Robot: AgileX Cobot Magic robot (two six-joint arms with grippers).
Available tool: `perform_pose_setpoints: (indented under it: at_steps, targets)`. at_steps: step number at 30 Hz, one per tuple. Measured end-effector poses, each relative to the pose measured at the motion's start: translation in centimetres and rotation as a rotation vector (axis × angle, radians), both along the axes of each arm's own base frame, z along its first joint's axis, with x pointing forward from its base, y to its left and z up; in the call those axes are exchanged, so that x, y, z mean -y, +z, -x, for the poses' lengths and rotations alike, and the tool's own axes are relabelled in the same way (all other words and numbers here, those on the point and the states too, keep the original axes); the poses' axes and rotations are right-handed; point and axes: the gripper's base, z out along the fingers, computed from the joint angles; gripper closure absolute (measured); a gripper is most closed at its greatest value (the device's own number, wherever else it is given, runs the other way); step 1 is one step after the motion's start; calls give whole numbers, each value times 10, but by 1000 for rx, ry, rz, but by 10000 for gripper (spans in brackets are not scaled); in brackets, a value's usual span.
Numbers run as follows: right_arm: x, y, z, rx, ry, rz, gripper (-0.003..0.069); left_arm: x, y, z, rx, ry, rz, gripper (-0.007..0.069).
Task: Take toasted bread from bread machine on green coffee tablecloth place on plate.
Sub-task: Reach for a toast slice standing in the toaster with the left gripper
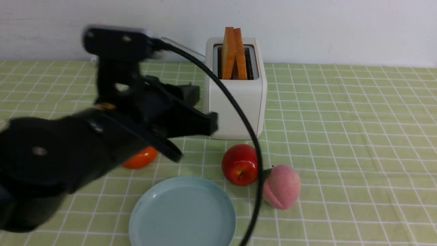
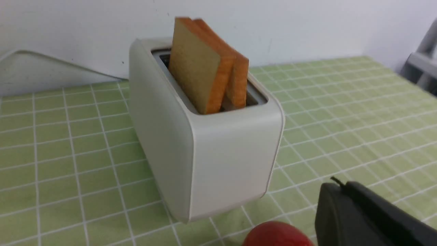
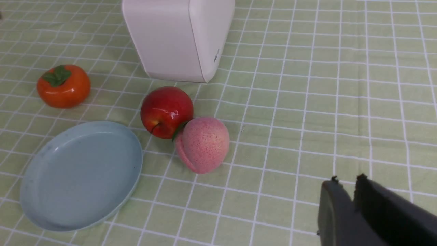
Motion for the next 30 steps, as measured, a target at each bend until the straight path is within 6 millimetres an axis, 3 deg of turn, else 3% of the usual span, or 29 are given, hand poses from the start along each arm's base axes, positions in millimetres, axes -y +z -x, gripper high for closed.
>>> perform_pose_setpoints:
  at_steps: [4, 7, 8, 14, 17, 21, 25, 30]
  targets:
    - [-2, 1, 0, 12, 25, -3, 571, 25, -18, -20, 36, 28, -39, 625]
    - [-5, 3, 0, 51, 70, 9, 571, 38, -22, -40, 60, 74, 28, 573]
    - [-7, 5, 0, 83, 96, 23, 571, 43, -21, -51, 71, 89, 80, 524]
    - [-9, 1, 2, 156, 129, 11, 571, 45, -22, -81, 92, 91, 155, 373]
    - [-8, -19, 6, 171, 118, -13, 571, 37, -30, -100, 76, 115, 182, 299]
    - [-8, -33, 7, 191, 100, -52, 571, 40, -36, -111, 103, 71, 137, 284]
    - [-8, -32, 5, 227, 83, -103, 571, 53, -44, -120, 143, -6, 55, 282]
    - [-8, -31, 5, 244, 75, -112, 571, 60, -50, -134, 157, 18, 39, 281]
